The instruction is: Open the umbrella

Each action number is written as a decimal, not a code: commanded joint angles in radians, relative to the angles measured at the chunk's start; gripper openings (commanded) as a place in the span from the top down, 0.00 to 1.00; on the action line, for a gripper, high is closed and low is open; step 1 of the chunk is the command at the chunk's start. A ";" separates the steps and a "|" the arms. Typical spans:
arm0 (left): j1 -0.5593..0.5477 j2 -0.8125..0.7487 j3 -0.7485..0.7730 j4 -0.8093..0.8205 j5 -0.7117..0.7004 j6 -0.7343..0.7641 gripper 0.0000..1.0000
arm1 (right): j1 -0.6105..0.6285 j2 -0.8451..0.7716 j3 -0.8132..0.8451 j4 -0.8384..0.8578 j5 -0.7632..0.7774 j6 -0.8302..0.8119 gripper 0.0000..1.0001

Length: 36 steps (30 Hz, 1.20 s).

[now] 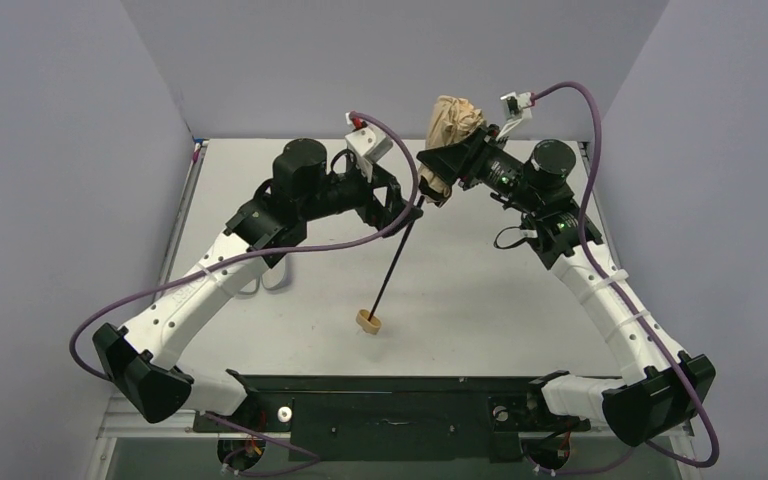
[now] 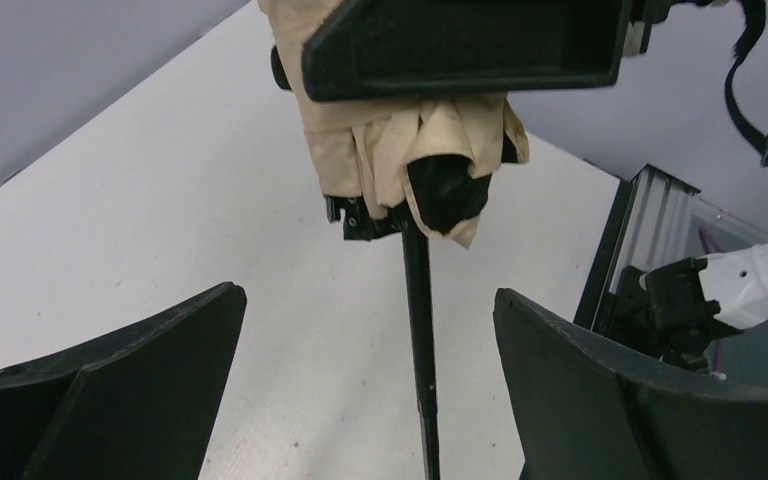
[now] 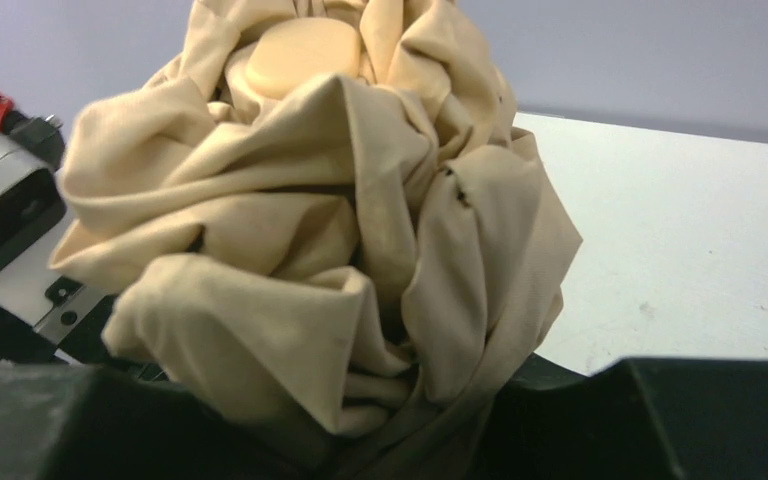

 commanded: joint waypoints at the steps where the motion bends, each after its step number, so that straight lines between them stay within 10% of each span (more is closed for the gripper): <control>1: 0.012 0.026 0.071 0.092 0.046 -0.137 0.04 | 0.024 -0.042 0.010 0.185 -0.065 0.028 1.00; 12: 0.023 0.074 0.062 0.238 0.158 -0.333 0.04 | 0.059 -0.069 -0.002 0.181 -0.100 -0.020 1.00; 17: 0.046 0.080 0.046 0.298 0.175 -0.370 0.58 | 0.053 -0.077 0.006 0.154 -0.100 -0.038 0.91; 22: 0.073 0.074 0.016 0.347 0.164 -0.399 1.00 | 0.007 -0.074 0.030 0.140 -0.083 -0.017 0.52; 28: 0.089 0.058 -0.005 0.364 0.107 -0.393 1.00 | -0.058 -0.075 0.076 0.044 -0.065 -0.021 0.24; 36: 0.082 0.035 -0.030 0.374 0.021 -0.326 1.00 | -0.069 -0.096 0.087 -0.120 0.030 -0.103 0.23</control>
